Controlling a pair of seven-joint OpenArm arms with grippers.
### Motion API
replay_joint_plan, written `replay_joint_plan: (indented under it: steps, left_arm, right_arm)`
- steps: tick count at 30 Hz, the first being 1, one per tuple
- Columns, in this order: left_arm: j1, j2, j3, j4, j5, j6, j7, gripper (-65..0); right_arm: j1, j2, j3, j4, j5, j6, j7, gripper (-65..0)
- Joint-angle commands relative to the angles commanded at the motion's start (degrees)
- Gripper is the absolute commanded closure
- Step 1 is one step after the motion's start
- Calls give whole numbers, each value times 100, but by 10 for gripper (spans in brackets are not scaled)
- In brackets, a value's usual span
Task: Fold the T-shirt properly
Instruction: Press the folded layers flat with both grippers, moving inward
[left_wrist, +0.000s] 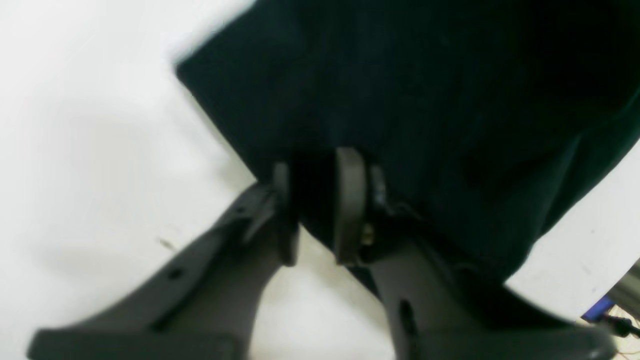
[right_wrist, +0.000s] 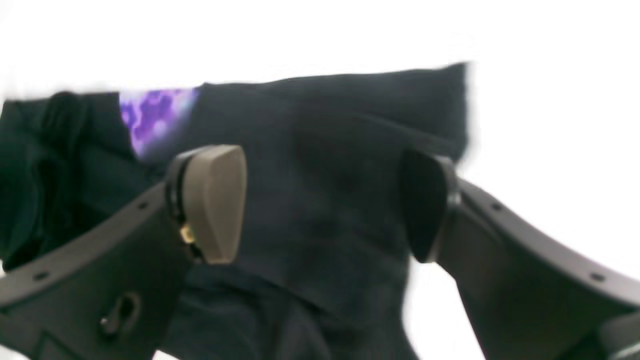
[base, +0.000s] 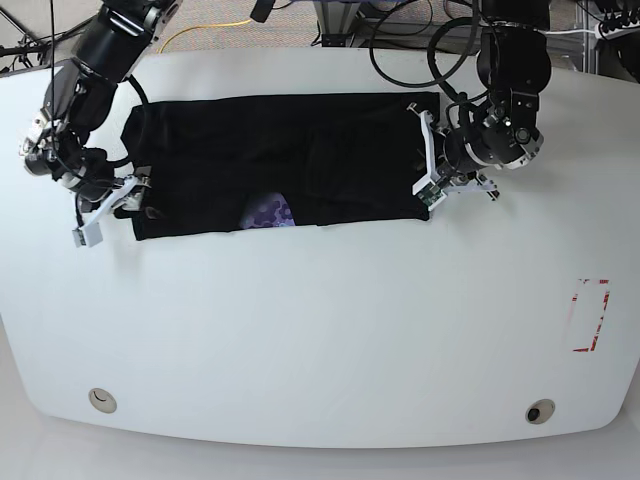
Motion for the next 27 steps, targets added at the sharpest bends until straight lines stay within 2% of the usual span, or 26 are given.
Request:
replay_joint_plan:
  steps: [5,9,15,22,27]
  left_arm:
    - [70,9,-53,-141,0,0,-141,-50]
    - [88,18,-53,-141,0,0,-141,-50]
    - [62,26,-53,-114,0,0,-141,-50]
    - [44,26,-62,-132,0,0,-141,-50]
    - [44,26,-62,-141,0,0,-141,-50]
  right_arm:
    - [141,281,545,-536,18,0,-220,-461]
    - [114,484,615,-897,18,0,-220,-461]
    - [-97,440,615,-1160,26,0,-220,-460]
    - [-352,-132,563,-914,35,0,-229,-460]
    - [-501,-686,545,-422,26,0,-448,-460]
